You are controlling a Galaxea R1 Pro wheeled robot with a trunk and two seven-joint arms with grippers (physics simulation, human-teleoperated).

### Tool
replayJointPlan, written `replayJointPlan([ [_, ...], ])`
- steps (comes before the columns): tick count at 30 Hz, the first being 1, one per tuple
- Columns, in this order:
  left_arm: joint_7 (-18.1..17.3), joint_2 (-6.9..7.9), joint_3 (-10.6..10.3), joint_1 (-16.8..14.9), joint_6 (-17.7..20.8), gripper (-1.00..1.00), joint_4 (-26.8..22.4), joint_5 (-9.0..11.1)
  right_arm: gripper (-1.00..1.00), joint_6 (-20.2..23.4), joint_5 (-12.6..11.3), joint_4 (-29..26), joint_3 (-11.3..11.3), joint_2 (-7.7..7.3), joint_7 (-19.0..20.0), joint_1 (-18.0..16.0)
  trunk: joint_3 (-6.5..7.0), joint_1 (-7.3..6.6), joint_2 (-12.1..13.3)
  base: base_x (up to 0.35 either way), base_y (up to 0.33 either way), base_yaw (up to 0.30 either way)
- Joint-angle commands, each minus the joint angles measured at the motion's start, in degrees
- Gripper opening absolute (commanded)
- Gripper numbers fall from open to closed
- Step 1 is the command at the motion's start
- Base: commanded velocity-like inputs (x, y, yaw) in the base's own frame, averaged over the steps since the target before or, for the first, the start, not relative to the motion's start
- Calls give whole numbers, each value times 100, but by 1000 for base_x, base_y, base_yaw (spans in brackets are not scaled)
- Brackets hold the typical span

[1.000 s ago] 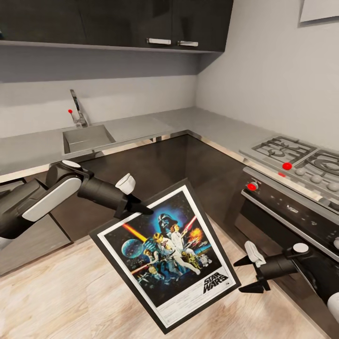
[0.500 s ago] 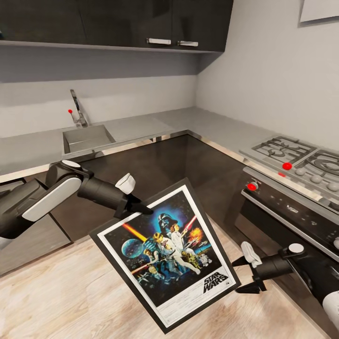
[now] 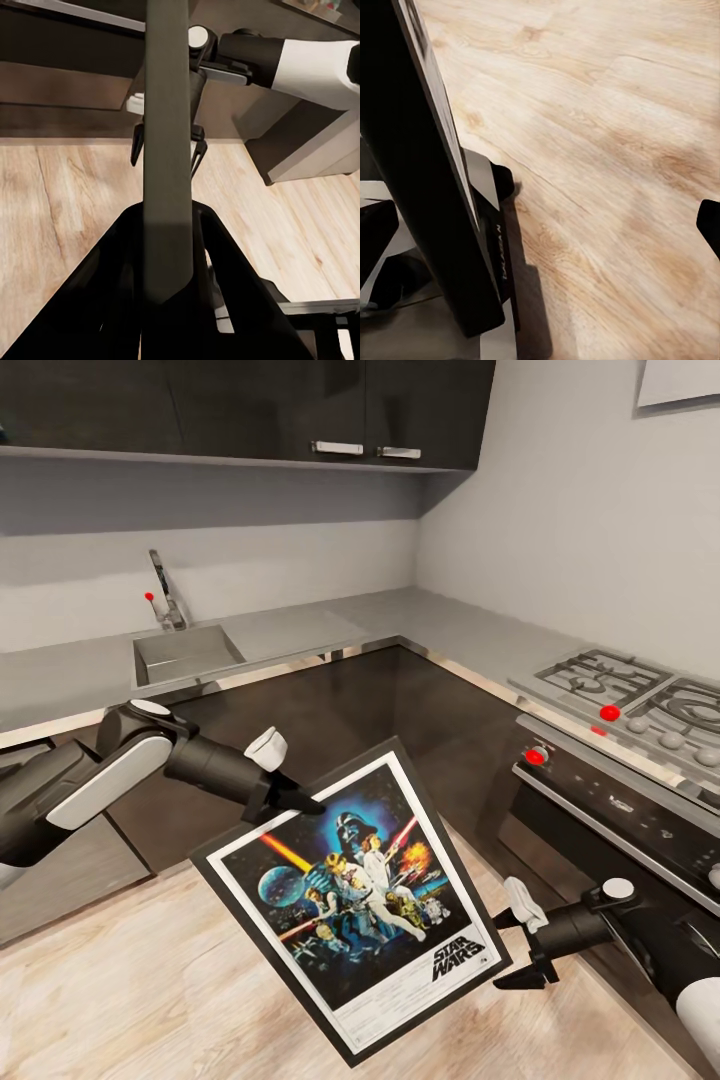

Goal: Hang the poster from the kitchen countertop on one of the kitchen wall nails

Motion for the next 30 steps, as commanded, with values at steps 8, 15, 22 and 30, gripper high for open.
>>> replayJointPlan([
  [8,5,17,24,-7,14,-100,23,-12,100,1,10,-32,214,-3,13,-4,-5,0,-3,0,0,0],
  [15,5,21,19,-7,14,-100,26,-15,100,39,10,-176,352,-12,13,-17,-5,0,-3,0,0,0],
  [22,4,21,17,-10,14,-100,26,-17,100,62,10,-399,355,-21,17,-21,-5,0,-3,0,0,0],
  [30,5,62,23,-9,14,-100,34,-22,100,62,-19,-537,355,-48,37,-21,-5,0,-3,0,0,0],
])
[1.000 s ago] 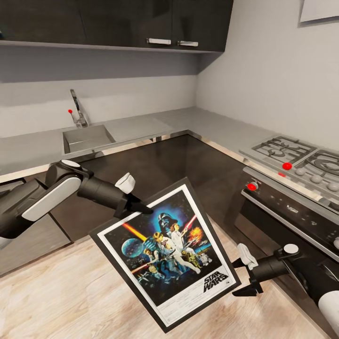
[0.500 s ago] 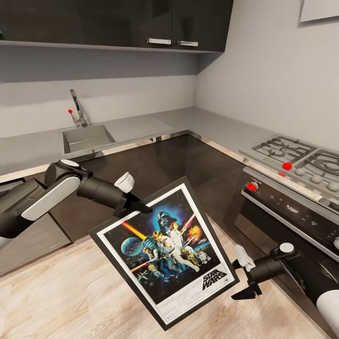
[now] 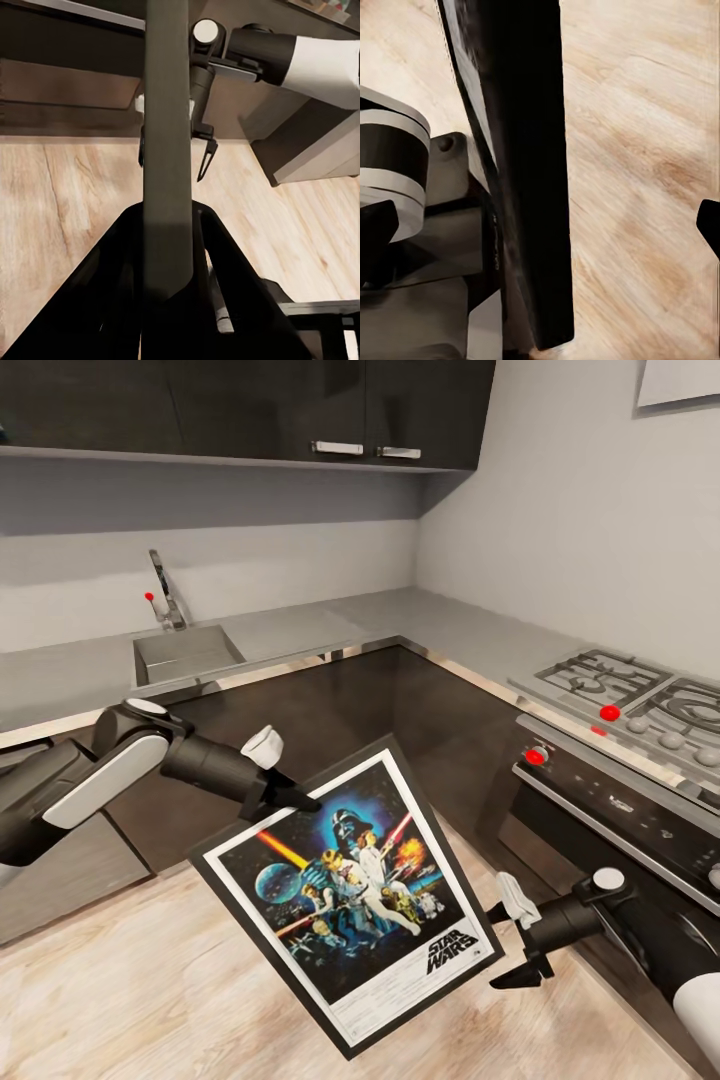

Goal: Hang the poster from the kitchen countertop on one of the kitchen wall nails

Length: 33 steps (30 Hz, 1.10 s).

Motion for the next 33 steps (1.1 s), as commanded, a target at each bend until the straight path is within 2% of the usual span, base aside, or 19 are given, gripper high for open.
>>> replayJointPlan([
  [1,5,22,-9,-7,17,-100,-1,19,100,15,9,-25,10,-6,11,-4,-5,0,-3,0,0,0],
  [7,5,175,-8,-8,17,-100,-1,19,100,15,4,-87,13,-11,12,-4,-5,0,-3,0,0,0],
  [33,5,201,1,-7,17,-100,-18,20,100,15,4,-95,28,14,13,-4,-5,0,-3,0,0,0],
])
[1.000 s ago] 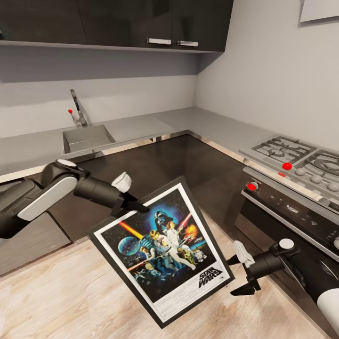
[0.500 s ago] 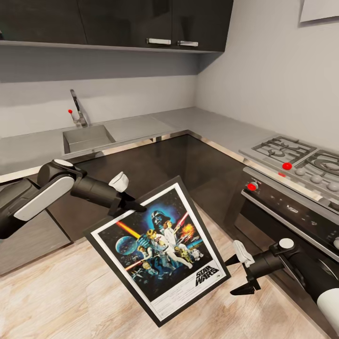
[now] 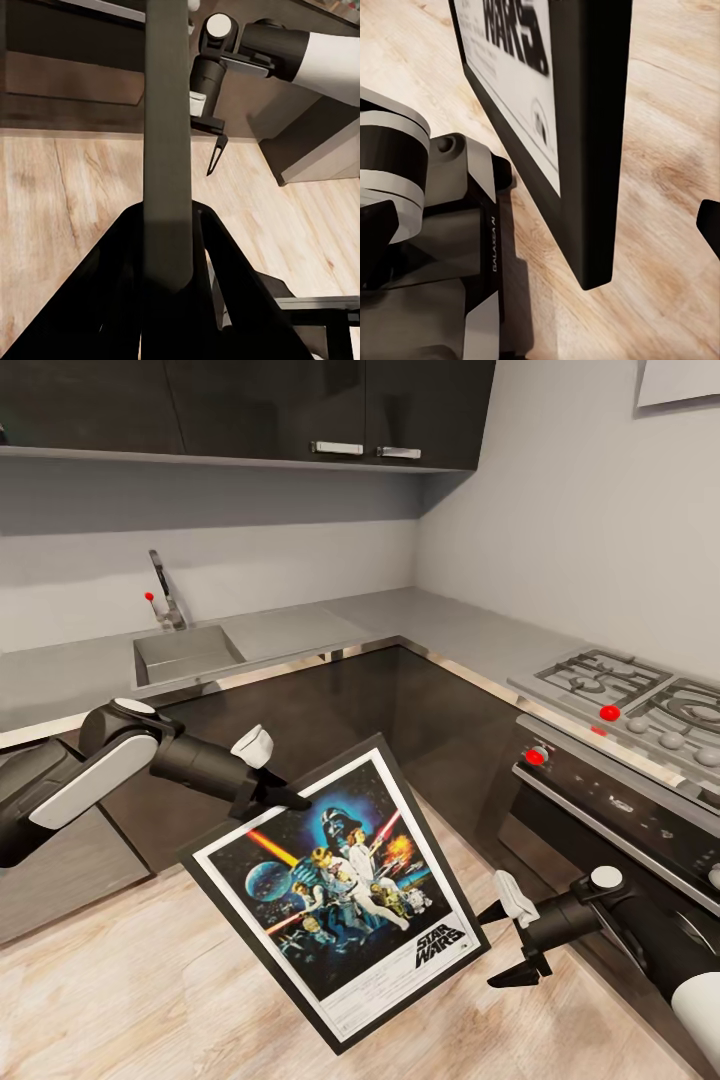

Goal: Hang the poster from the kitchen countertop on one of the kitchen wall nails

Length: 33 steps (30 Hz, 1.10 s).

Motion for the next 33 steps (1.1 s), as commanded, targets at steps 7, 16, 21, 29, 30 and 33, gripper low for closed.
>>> replayJointPlan([
  [7,5,4,-6,-11,14,-100,-1,11,100,15,11,-7,10,-4,10,-4,-5,0,-3,0,0,0],
  [16,2,4,-2,-9,14,-100,-1,13,-100,15,11,-11,10,-4,10,-4,-5,0,-3,0,0,0],
  [21,-1,4,0,-11,14,-100,-1,15,-100,15,11,-15,17,2,10,-4,-5,0,-3,0,0,0],
  [29,-2,4,1,-9,14,-100,-1,15,-100,15,11,-22,19,-3,10,-4,-5,0,-3,0,0,0],
  [30,-3,4,0,-10,14,-100,-1,13,-100,15,11,-22,19,-1,10,-4,-5,0,-3,0,0,0],
  [33,-3,4,1,-11,14,-100,2,15,-100,15,11,-22,19,-2,10,-4,-5,0,-3,0,0,0],
])
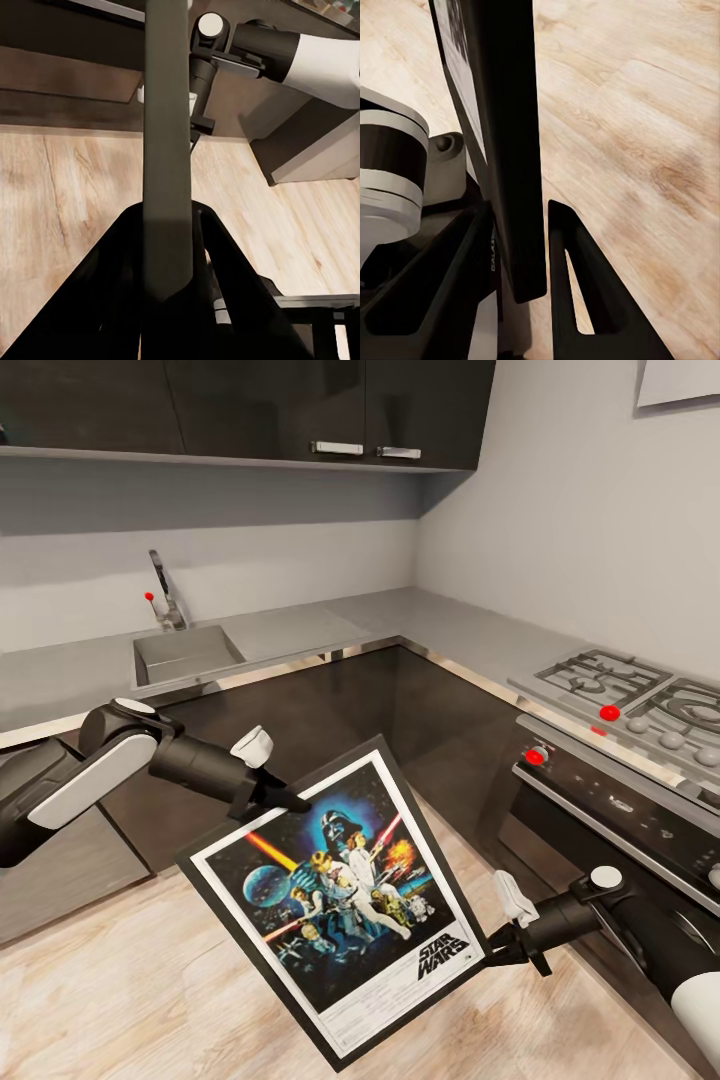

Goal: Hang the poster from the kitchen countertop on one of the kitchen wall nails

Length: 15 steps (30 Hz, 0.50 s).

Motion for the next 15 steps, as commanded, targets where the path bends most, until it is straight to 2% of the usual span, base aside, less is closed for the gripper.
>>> replayJointPlan([
  [1,5,1,-1,-12,-101,-100,11,-124,-100,32,5,-10,10,-2,27,-2,-5,0,-3,0,0,0],
  [2,5,1,1,-12,-101,100,12,-125,-100,32,5,-10,10,-1,27,-2,-5,0,-3,0,0,0],
  [11,4,21,13,-8,-93,100,19,-119,-100,30,5,-10,10,-3,27,-2,-5,0,-3,0,0,0],
  [14,3,147,17,-10,-93,100,16,-117,-100,31,5,-10,10,-3,27,-2,-5,0,-3,0,0,0],
  [15,-88,496,24,-11,-97,100,3,-103,-100,29,5,-10,9,-3,27,-2,-5,0,-3,0,0,0],
])
